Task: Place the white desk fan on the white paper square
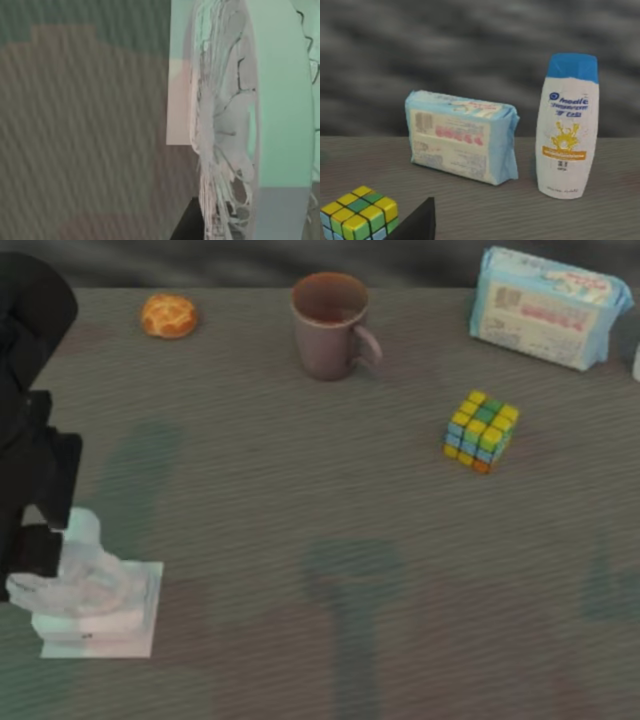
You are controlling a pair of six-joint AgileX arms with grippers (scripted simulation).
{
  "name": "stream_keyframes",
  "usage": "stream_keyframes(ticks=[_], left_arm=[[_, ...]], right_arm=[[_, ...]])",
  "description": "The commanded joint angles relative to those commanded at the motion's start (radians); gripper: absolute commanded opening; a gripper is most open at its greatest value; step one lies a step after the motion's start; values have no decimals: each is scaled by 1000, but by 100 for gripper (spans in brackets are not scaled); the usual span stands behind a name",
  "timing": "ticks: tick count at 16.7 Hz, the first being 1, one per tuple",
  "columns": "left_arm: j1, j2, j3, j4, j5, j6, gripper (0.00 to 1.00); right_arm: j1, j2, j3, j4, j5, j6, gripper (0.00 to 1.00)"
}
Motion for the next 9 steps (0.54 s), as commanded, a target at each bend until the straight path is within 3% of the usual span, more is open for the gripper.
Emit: stream_keyframes(ticks=[3,9], left_arm=[[0,0,0,0,0,0,98],[0,0,0,0,0,0,100]], right_arm=[[0,0,0,0,0,0,100],[0,0,0,0,0,0,100]])
